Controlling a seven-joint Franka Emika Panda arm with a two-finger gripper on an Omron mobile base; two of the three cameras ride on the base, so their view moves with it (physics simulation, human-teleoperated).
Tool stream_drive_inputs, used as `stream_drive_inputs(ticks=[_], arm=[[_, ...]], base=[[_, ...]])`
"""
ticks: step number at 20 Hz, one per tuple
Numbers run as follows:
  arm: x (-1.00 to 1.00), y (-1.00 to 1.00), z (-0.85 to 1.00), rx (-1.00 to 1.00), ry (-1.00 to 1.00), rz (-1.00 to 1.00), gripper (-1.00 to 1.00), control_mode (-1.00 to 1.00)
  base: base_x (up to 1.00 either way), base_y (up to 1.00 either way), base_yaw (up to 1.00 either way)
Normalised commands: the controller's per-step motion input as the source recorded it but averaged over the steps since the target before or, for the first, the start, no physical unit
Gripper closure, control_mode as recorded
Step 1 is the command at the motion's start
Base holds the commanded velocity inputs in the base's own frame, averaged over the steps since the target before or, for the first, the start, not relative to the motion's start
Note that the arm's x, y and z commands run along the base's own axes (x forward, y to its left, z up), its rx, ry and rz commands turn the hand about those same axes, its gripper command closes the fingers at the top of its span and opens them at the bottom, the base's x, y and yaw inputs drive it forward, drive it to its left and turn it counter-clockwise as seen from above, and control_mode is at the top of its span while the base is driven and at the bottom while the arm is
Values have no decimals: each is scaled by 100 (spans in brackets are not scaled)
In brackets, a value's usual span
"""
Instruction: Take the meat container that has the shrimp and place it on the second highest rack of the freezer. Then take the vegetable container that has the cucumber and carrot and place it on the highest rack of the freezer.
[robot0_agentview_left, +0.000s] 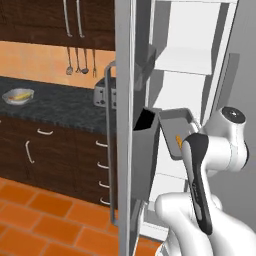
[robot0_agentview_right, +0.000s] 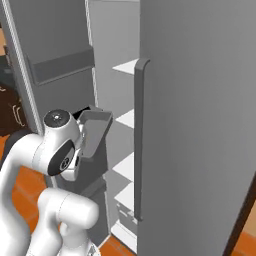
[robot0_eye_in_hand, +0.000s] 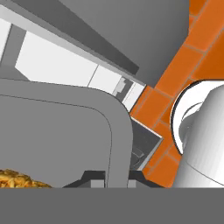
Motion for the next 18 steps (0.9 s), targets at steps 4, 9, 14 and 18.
stream_drive_inputs(ticks=[4, 9, 14, 18], arm=[[0, 0, 0, 0, 0, 0, 100, 100], [0, 0, 0, 0, 0, 0, 100, 100], [0, 0, 0, 0, 0, 0, 100, 100], [0, 0, 0, 0, 0, 0, 100, 100]], base=[[19, -1, 12], [16, -35, 19], [31, -36, 20], [26, -39, 16]])
